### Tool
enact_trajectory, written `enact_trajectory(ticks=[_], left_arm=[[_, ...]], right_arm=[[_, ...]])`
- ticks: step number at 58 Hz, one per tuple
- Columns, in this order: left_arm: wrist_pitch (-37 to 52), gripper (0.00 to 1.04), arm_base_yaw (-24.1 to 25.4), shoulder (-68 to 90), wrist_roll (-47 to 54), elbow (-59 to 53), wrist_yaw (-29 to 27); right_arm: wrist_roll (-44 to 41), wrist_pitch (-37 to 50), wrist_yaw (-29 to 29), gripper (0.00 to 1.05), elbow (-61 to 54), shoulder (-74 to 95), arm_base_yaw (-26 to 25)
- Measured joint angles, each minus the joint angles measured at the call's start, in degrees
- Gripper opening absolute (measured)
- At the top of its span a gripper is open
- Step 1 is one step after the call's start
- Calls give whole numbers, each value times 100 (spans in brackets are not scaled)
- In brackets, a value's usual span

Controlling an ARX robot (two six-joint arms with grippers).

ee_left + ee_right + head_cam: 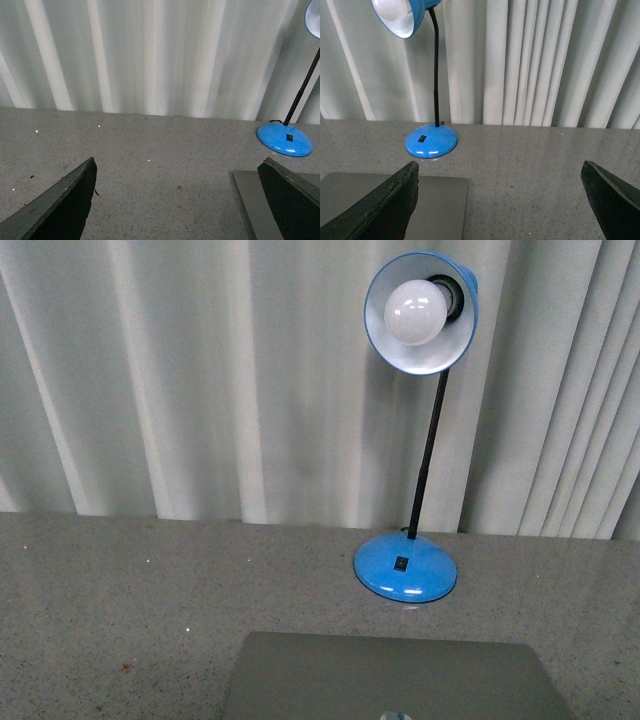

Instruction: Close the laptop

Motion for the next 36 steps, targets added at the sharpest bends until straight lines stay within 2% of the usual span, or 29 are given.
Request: enact_trajectory(ticks=[36], left_arm=[[0,98,0,0,0,0,0]], right_arm=[[-2,0,0,97,0,0,-2]])
